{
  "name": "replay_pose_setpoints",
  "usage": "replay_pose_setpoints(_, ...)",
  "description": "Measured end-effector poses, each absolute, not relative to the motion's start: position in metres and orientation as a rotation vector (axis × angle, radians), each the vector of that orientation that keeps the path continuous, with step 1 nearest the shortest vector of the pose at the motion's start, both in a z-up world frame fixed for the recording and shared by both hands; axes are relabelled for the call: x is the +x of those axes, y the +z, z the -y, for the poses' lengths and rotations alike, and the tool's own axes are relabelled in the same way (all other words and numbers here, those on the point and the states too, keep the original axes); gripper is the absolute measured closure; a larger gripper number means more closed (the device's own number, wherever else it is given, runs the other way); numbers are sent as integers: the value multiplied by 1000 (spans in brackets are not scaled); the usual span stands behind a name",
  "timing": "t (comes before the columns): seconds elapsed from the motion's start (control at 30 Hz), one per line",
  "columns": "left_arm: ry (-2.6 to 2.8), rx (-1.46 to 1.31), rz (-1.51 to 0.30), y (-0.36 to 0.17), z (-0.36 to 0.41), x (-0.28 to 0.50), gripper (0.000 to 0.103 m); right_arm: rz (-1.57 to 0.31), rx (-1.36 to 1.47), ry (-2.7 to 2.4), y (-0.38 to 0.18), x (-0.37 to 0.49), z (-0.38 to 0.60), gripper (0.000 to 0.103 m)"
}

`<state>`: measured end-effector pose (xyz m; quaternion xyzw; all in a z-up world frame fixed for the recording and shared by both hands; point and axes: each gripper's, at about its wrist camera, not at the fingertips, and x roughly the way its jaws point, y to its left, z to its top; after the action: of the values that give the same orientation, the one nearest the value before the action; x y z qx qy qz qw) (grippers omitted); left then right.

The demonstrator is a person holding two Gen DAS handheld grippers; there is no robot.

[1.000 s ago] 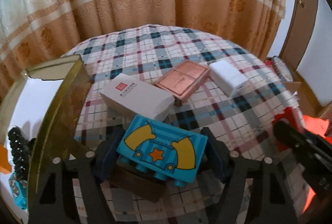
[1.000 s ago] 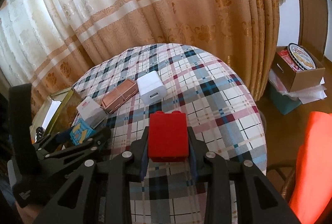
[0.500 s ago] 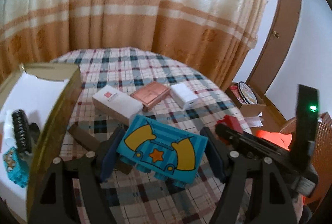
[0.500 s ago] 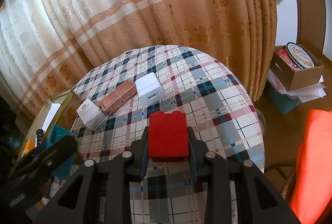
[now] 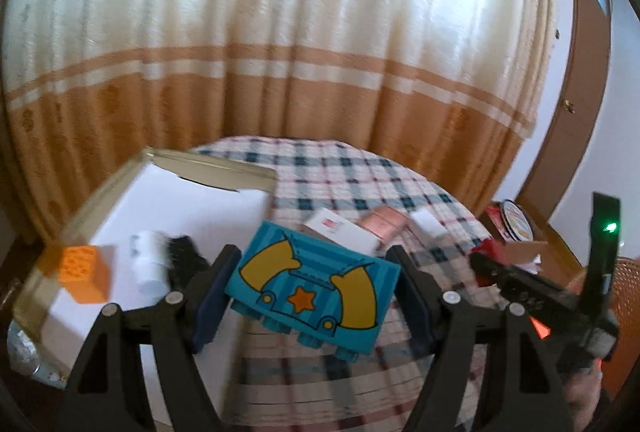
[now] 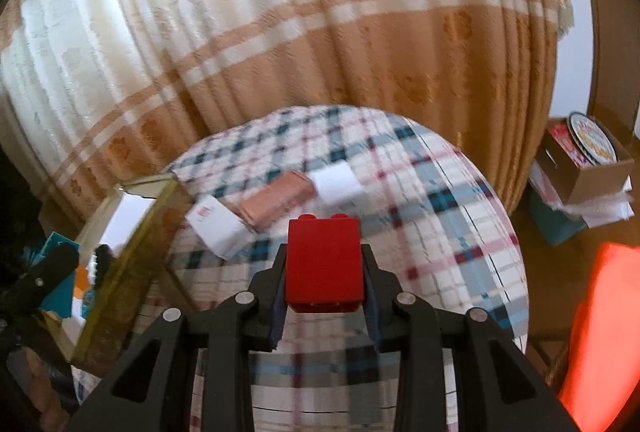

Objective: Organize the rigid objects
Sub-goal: 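Lift and carry the red block and blue star block over the tin tray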

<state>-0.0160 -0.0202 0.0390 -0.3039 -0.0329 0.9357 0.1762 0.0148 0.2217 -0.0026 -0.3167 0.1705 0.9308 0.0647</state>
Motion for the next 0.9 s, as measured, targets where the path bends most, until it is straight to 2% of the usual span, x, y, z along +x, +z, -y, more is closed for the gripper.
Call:
replay_pose_setpoints(0.17,2683,-856,156,40,43,-20,28,-448,-926,2882,18,9,-197,69)
replay_pose_setpoints(0.9,2893,-942,172,31,101,-34,28,-246,-956,3134,52,-28,-73,69)
